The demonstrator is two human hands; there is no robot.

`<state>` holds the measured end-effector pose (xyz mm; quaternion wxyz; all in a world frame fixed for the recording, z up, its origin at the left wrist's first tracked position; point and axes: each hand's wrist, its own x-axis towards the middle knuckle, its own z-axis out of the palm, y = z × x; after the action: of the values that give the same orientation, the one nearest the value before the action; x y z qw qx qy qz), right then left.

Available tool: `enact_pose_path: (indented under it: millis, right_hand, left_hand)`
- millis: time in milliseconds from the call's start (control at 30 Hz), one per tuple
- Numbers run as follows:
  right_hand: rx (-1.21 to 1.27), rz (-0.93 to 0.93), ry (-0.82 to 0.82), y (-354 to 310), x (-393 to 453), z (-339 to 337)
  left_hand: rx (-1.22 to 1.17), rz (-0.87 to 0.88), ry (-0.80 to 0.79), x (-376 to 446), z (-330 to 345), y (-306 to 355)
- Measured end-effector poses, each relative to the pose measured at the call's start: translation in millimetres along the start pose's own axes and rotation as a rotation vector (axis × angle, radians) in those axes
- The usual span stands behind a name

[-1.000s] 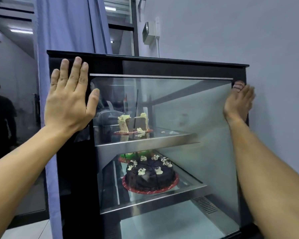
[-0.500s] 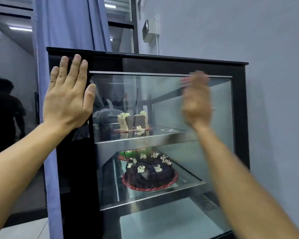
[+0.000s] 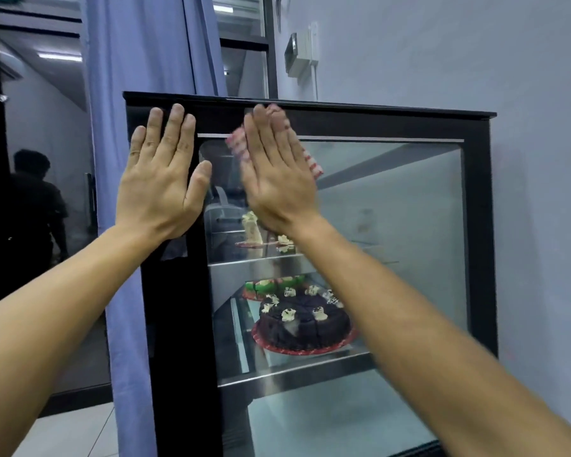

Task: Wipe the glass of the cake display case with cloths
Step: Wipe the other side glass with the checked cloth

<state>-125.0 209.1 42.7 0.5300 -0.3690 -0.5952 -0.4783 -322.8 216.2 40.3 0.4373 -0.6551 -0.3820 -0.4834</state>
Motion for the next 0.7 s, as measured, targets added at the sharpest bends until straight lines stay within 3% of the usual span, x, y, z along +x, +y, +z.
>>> enact_pose_path:
  millis: [33,67,167,200,233,267,367,433,500,633,700]
  right_hand:
    - [-0.041,-0.126,-0.049,26,-13,-1]
    - [-0.076,-0.133,-0.081,53,-24,-9]
    - [-0.051,0.440,-0.019,94,-31,-19]
    - [-0.017,0.656,0.025,80,-21,-16]
    - [0.019,0.738,0.043,53,-13,-12]
    - [0.032,0.675,0.023,21,-12,-5]
    - [0.030,0.017,-0.089,-49,-32,11]
    - [0.009,-0.180,-0.096,-46,-39,13]
    - [-0.001,-0.039,-0.107,-22,-34,12]
    - [0.015,0.577,-0.032,-16,-10,7]
    - [0.025,0.494,-0.023,-49,-13,10]
  left_hand:
    - [0.015,0.010,-0.013,1,0,-2]
    - [0.030,0.030,-0.033,1,1,-1]
    - [0.067,0.085,-0.059,1,0,-5]
    - [0.103,0.107,-0.064,2,-1,-6]
    - [0.119,0.122,-0.085,3,-2,-8]
    - [0.125,0.142,-0.112,4,-4,-9]
    - [0.145,0.278,-0.177,10,-15,-20]
    - [0.175,0.410,-0.236,15,-25,-35]
    - [0.228,0.526,-0.288,25,-33,-50]
    - [0.316,0.739,-0.330,45,-41,-62]
    - [0.329,0.794,-0.315,57,-44,-69]
